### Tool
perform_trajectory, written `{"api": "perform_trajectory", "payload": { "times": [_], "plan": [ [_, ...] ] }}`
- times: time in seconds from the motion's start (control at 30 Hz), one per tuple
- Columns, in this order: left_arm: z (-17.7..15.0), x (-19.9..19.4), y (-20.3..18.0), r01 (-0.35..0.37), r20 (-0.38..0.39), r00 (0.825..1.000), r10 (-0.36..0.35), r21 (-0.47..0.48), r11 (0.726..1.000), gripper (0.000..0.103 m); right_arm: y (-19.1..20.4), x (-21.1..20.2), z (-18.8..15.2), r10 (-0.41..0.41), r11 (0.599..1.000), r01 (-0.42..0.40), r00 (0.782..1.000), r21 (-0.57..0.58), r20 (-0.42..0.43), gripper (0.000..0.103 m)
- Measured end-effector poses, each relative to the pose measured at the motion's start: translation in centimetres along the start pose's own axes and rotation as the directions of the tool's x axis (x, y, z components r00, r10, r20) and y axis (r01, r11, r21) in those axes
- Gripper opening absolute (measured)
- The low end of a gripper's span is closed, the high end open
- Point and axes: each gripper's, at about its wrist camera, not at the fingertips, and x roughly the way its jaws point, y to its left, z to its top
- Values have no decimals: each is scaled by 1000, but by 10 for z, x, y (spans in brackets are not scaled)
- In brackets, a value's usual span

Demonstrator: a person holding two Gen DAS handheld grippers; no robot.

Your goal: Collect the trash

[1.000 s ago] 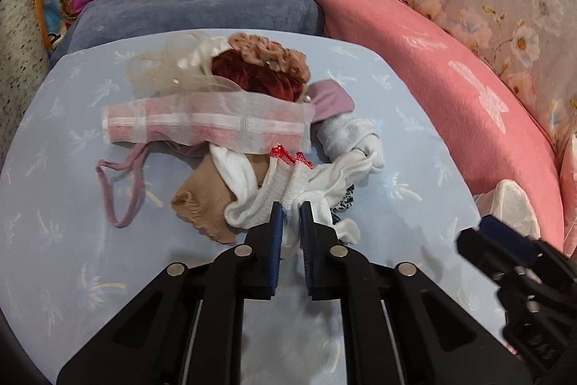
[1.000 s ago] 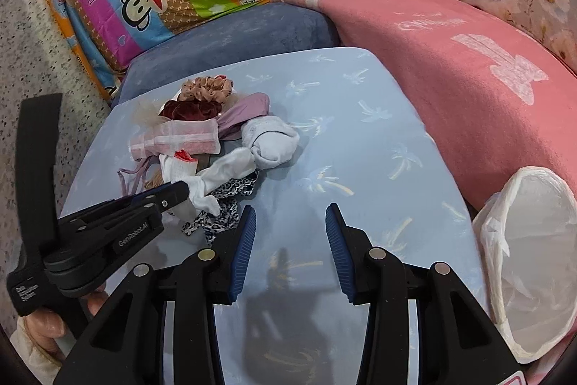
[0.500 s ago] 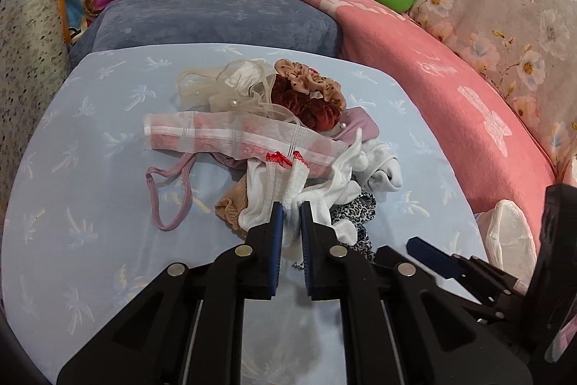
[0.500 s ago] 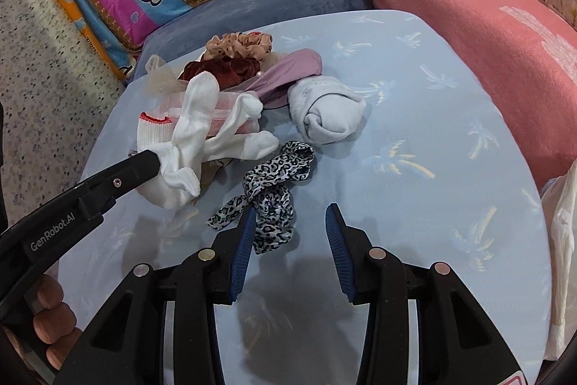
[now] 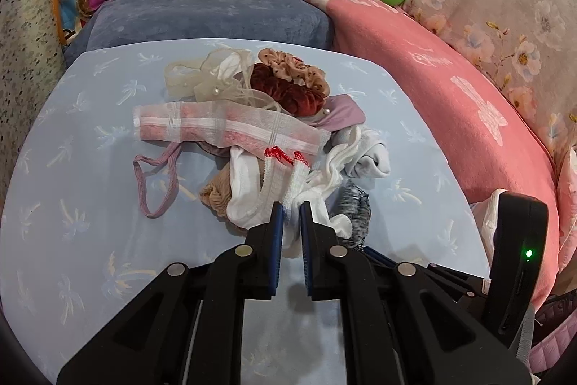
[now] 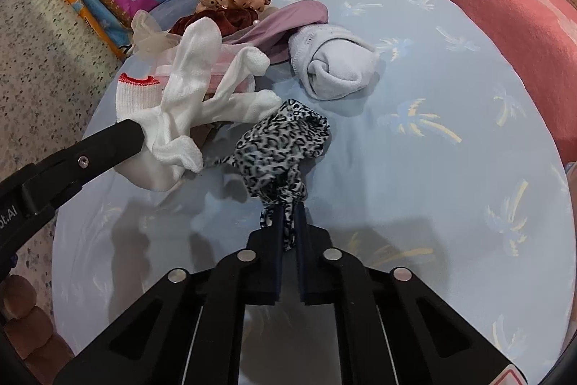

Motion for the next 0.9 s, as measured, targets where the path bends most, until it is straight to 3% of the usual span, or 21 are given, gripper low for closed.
{"api": "perform_trajectory", "payload": {
  "times": [0.4, 0.9],
  "plan": [
    [0, -25, -48, 46, 46, 998, -50, 73, 996, 10, -23, -85, 0, -36, 999, 32, 987, 25, 158, 2],
    [2, -58, -151, 141, 126, 977, -175, 241, 960, 9, -98, -213, -12, -131, 988, 90, 922, 129, 365, 2]
  ]
}}
